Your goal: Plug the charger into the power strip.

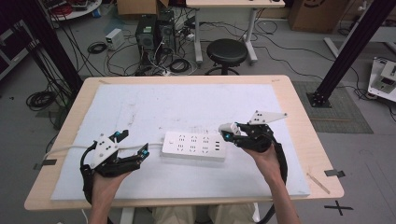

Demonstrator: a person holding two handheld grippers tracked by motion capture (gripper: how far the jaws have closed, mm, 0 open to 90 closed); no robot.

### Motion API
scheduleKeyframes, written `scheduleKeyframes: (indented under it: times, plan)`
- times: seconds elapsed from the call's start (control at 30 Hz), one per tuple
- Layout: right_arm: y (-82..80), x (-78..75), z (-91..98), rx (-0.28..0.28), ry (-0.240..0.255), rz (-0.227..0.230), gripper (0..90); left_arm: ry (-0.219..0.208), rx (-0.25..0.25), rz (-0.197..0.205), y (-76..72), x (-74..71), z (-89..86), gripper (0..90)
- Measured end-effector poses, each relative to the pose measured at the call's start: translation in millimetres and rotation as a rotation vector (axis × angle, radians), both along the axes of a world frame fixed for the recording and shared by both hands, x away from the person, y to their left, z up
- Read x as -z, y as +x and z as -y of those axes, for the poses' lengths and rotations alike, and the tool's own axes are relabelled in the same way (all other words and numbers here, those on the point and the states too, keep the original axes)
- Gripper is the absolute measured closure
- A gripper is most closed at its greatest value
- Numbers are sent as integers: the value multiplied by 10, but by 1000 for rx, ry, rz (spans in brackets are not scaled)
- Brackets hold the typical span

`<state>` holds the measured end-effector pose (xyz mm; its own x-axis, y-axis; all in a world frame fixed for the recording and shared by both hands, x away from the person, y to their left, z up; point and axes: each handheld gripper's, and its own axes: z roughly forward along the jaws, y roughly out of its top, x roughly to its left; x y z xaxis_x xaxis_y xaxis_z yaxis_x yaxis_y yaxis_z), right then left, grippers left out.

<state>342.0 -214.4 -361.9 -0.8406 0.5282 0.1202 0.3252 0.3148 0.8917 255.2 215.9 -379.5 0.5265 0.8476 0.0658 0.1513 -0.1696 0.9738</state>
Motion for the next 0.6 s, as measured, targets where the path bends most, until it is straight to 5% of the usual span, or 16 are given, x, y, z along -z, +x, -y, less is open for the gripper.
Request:
scheduleKeyframes:
  times: [0.6]
  plan:
    - [508, -152, -419, -260, -272, -78, 630, -45, -71, 7, -150, 28, -241, 185]
